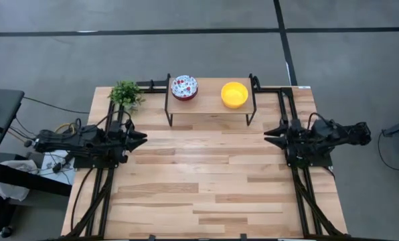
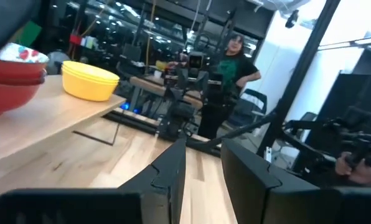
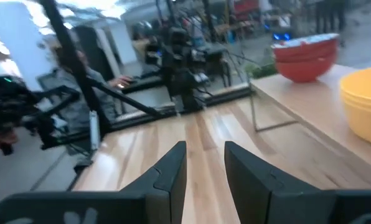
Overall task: Pick & Place Mini bowls
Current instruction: Return to Home Position
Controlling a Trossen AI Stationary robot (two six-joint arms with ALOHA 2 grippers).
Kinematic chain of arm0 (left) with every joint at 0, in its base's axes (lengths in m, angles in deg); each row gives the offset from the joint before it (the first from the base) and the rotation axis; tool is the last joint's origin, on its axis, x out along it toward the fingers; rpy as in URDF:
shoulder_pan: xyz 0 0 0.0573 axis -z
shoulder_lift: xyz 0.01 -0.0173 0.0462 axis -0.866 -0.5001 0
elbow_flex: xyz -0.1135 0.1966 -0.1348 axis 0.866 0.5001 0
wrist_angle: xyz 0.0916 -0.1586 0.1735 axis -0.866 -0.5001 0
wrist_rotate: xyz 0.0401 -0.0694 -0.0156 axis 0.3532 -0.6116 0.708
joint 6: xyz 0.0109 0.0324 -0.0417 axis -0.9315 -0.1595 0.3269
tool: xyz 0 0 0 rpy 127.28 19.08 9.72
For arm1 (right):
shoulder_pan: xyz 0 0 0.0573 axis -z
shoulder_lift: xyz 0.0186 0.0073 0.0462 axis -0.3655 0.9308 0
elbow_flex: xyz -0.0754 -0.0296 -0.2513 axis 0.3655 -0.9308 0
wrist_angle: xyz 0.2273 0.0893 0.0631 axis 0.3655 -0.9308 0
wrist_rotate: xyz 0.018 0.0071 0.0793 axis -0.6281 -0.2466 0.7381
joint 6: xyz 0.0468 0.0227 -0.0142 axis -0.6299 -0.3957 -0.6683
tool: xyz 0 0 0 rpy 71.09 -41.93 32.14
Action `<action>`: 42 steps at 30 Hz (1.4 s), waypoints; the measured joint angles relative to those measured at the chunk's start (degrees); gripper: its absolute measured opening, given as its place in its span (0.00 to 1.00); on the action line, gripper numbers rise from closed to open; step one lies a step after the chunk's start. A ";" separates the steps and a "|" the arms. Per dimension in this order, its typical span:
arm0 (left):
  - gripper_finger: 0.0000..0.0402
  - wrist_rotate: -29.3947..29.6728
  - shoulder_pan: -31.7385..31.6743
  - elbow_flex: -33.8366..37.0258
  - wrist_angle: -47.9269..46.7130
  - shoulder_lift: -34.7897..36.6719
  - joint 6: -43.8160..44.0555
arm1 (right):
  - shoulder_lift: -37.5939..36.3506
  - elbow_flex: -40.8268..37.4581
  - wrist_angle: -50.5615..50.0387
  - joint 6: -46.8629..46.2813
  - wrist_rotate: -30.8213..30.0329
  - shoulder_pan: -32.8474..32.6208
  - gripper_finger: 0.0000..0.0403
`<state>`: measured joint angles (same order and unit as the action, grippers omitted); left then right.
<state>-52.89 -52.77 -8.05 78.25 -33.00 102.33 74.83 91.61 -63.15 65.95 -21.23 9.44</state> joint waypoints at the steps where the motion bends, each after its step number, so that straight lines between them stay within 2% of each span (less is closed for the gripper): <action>1: 0.25 0.00 0.38 0.65 0.00 0.70 -0.02 | -1.49 -1.68 1.37 0.24 0.68 -0.01 0.24; 11: 0.25 -0.73 2.33 6.78 0.96 2.29 3.20 | -2.52 -11.38 8.84 -0.23 3.27 0.16 0.24; 18: 0.25 -0.44 2.51 6.71 1.40 2.24 0.37 | -2.56 -15.46 10.72 -1.66 3.17 0.14 0.24; 26: 0.25 -0.26 2.49 6.71 1.55 2.09 -0.18 | -2.52 -15.72 10.79 0.12 2.99 0.15 0.24; 34: 0.25 -0.17 2.49 6.71 1.62 1.80 0.24 | -2.36 -15.72 10.78 -8.53 2.99 0.14 0.24; 42: 0.25 -0.13 2.49 6.71 1.86 1.80 0.24 | -2.36 -15.74 10.82 -8.67 2.83 0.14 0.24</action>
<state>-53.02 -50.28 -1.34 80.12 -31.20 102.57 72.47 75.87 -52.33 57.27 -18.40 9.58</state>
